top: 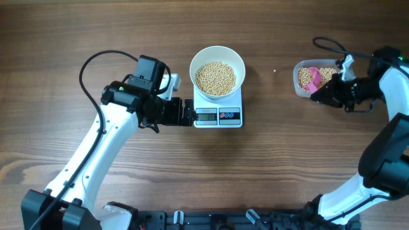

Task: Scoop item into bowl and weigh 150g on scale
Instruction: 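Lower the scoop into the tub and drag it through the soybeans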

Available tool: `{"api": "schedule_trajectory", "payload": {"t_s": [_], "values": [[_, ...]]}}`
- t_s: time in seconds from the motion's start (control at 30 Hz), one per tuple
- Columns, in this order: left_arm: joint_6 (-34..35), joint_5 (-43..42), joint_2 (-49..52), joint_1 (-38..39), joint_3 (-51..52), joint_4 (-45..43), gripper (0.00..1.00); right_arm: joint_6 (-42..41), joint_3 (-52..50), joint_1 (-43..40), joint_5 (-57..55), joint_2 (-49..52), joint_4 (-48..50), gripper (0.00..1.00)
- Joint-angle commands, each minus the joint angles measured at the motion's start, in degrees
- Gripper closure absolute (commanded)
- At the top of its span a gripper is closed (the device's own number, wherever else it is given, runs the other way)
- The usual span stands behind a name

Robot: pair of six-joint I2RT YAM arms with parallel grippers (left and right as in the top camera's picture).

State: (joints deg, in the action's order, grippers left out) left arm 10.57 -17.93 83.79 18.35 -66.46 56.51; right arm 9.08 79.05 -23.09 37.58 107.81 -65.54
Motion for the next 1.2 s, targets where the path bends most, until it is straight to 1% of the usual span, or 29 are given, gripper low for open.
{"api": "schedule_trajectory", "payload": {"t_s": [0.0,0.27,0.43,0.77,0.9,1.0,1.17], "values": [[-1.1,-0.7,0.4,-0.2,0.1,0.0,0.00,1.5,-0.6,-0.9,7.1,0.9,-0.5,0.96],[-1.1,-0.7,0.4,-0.2,0.1,0.0,0.00,1.3,-0.6,-2.3,7.8,0.9,-0.5,0.96],[-1.1,-0.7,0.4,-0.2,0.1,0.0,0.00,1.4,-0.6,-3.5,10.8,0.9,-0.2,0.96],[-1.1,-0.7,0.4,-0.2,0.1,0.0,0.00,3.1,-0.6,-6.5,10.8,0.9,-0.3,0.96],[-1.1,-0.7,0.4,-0.2,0.1,0.0,0.00,4.6,-0.7,-8.0,11.1,0.9,-0.6,0.96],[-1.1,-0.7,0.4,-0.1,0.1,0.0,0.00,7.7,-0.7,-9.4,15.5,0.9,-1.6,0.95],[-1.1,-0.7,0.4,-0.2,0.1,0.0,0.00,10.6,-0.7,-11.9,16.7,0.9,-3.8,0.96]]}}
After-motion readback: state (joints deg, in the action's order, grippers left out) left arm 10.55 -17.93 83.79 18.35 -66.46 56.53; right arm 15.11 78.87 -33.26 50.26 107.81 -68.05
